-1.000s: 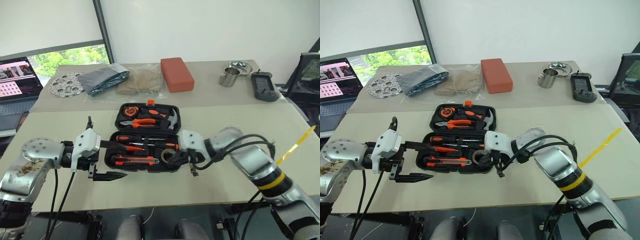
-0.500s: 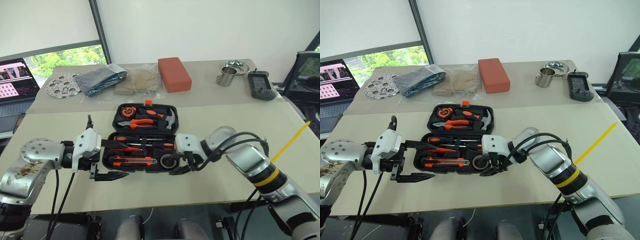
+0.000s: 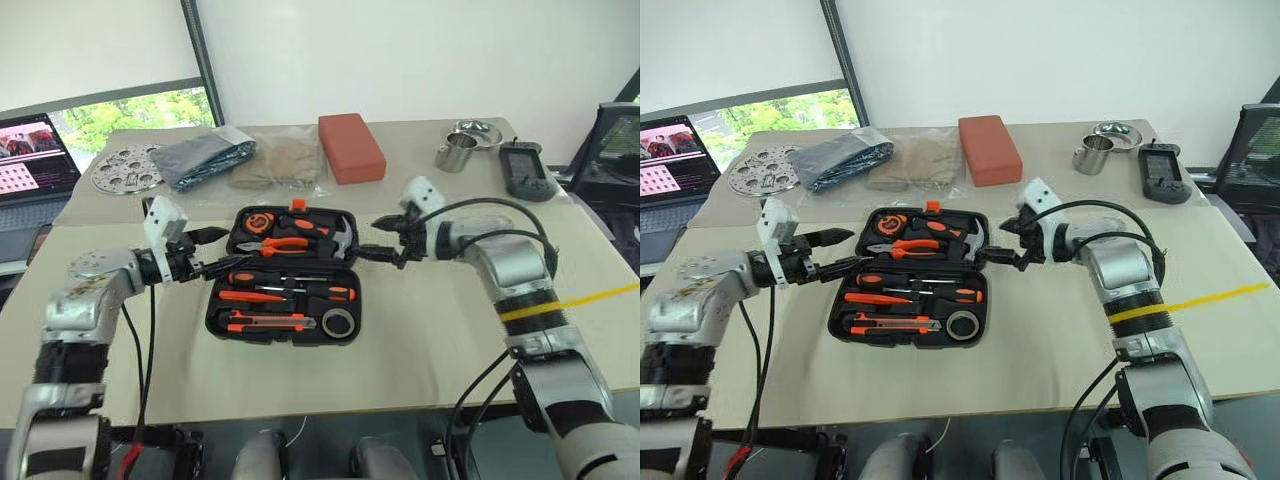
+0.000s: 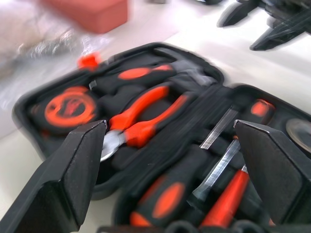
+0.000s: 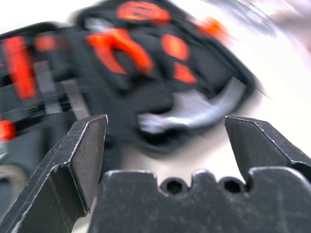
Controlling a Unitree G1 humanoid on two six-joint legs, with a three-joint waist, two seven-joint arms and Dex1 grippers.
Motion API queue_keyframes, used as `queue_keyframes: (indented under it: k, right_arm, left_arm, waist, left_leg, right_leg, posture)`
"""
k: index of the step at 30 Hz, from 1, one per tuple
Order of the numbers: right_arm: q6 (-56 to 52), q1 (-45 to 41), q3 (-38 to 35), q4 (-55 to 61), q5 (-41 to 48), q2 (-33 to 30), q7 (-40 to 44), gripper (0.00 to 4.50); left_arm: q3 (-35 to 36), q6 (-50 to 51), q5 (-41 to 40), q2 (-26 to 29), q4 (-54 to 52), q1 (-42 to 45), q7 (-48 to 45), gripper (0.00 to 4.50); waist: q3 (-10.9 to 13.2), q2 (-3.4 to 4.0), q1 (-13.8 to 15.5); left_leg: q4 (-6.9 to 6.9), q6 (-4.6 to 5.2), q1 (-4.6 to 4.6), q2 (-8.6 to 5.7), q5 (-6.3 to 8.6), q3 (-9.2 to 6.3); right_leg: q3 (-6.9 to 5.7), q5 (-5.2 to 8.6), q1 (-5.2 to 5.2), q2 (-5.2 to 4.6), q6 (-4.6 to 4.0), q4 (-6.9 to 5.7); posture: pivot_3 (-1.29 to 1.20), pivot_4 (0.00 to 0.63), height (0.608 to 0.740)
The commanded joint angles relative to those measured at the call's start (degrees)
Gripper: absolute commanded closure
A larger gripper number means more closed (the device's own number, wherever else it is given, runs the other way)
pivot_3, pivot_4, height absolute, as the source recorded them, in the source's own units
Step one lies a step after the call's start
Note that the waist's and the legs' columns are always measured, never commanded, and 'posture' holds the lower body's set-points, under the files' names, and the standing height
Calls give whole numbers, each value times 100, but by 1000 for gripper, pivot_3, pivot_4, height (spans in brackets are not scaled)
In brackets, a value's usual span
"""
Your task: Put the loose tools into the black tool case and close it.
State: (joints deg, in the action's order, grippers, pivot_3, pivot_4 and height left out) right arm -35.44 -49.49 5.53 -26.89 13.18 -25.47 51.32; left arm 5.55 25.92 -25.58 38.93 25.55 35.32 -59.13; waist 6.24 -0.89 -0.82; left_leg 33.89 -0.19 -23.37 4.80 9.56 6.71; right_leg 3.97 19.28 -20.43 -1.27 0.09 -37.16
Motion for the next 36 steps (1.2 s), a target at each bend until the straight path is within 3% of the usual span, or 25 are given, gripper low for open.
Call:
queue_keyframes:
  k: [1,9,10,11,22,31,34,36]
  right_arm:
    - [-537,-551,-497,-813,281,357,-464,69]
    - [-545,-1129,-913,-2180,381,800,-612,69]
    - [-495,-1149,-881,-2272,328,817,-605,583]
    - [-474,-1160,-864,-2332,300,832,-601,690]
    - [-395,-1068,-686,-2311,91,919,-356,4468]
    - [-213,-961,-562,-2156,-32,944,-276,4468]
    - [-188,-959,-617,-2136,-44,959,-345,4500]
    - [-158,-967,-636,-2156,-48,971,-372,4500]
  left_arm:
    - [51,-229,397,-33,1590,1050,208,0]
    - [13,-781,1109,-41,4083,2342,166,0]
    - [41,-800,1153,-34,4240,2408,166,0]
    - [57,-801,1187,-26,4351,2448,147,0]
    - [515,-462,1192,-66,4829,2507,137,0]
    - [591,-334,1383,-455,4889,2526,493,0]
    - [562,-294,1464,-450,4863,2519,284,727]
    - [583,-286,1482,-396,4854,2509,134,1516]
  waist:
    - [1,0,-25]
    - [1,2,-42]
    - [2,2,-39]
    - [2,2,-37]
    - [1,3,-77]
    - [1,3,-92]
    - [1,3,-95]
    - [1,3,-99]
  left_leg:
    - [-2,-5,-2,1,-3,1]
    - [-6,-12,-3,-2,-3,29]
    - [-5,-12,-5,-2,-3,30]
    - [-5,-12,-6,-2,-2,32]
    - [-4,-26,-32,-1,-11,38]
    - [-4,-36,-35,-2,-17,37]
    - [-5,-42,-35,-1,-21,40]
    - [-5,-72,-35,-2,-38,41]
  right_leg:
    - [0,0,-4,5,0,-1]
    - [-5,0,-11,-8,0,-4]
    - [-7,0,-13,-10,0,-5]
    - [-7,0,-15,-11,0,-5]
    - [-15,0,-68,-13,0,-83]
    - [-22,0,-68,-13,1,-87]
    - [-23,0,-69,-12,1,-88]
    - [-27,0,-68,-12,1,-88]
  posture:
    - [0,150,740]
    - [0,150,740]
    - [0,150,740]
    - [0,150,740]
    - [0,150,740]
    - [0,150,740]
    - [0,150,740]
    - [0,150,740]
